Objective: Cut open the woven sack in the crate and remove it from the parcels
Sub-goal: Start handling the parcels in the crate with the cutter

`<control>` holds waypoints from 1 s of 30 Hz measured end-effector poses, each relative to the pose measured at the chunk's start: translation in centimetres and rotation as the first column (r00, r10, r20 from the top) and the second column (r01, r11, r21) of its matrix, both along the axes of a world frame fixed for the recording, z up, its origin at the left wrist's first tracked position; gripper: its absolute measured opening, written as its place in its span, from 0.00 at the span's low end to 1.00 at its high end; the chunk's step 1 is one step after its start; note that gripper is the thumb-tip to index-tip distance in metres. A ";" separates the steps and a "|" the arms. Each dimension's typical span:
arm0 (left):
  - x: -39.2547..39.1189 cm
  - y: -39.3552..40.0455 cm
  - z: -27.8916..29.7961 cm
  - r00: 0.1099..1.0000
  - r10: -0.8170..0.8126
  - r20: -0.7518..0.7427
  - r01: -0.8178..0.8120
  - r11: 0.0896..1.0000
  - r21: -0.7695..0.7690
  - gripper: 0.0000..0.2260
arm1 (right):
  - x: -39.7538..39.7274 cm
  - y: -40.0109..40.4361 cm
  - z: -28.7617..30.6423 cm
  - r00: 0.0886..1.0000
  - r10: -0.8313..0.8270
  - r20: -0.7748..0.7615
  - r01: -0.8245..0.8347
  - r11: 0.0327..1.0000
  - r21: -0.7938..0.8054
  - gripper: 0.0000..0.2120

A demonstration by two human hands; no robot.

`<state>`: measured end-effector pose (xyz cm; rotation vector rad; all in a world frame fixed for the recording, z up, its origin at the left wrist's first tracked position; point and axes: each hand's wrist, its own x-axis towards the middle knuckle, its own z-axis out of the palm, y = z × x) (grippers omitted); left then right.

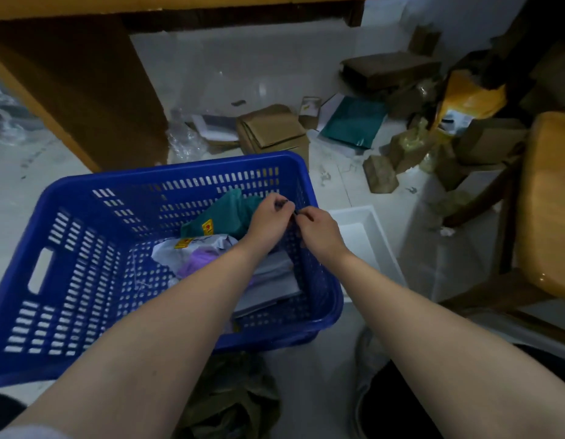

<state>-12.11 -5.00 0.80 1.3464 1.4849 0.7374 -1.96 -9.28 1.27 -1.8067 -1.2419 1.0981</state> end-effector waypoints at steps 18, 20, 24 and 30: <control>9.5 3.8 -6.9 0.753 0.044 -0.656 0.137 0.965 0.223 0.15 | 10.0 3.6 -9.4 0.965 -0.249 -0.078 0.227 0.948 -0.222 0.10; 10.4 3.9 -7.5 0.769 0.097 -0.632 0.088 0.963 0.254 0.14 | 10.2 4.1 -11.3 0.953 -0.286 -0.103 0.250 0.931 -0.266 0.09; 10.5 4.1 -8.8 0.783 0.155 -0.602 0.069 0.941 0.331 0.16 | 10.2 5.2 -15.1 0.920 -0.358 -0.159 0.286 0.891 -0.354 0.09; 10.5 4.4 -9.3 0.786 0.159 -0.597 0.077 0.933 0.351 0.18 | 9.6 6.1 -18.3 0.869 -0.432 -0.241 0.291 0.841 -0.457 0.17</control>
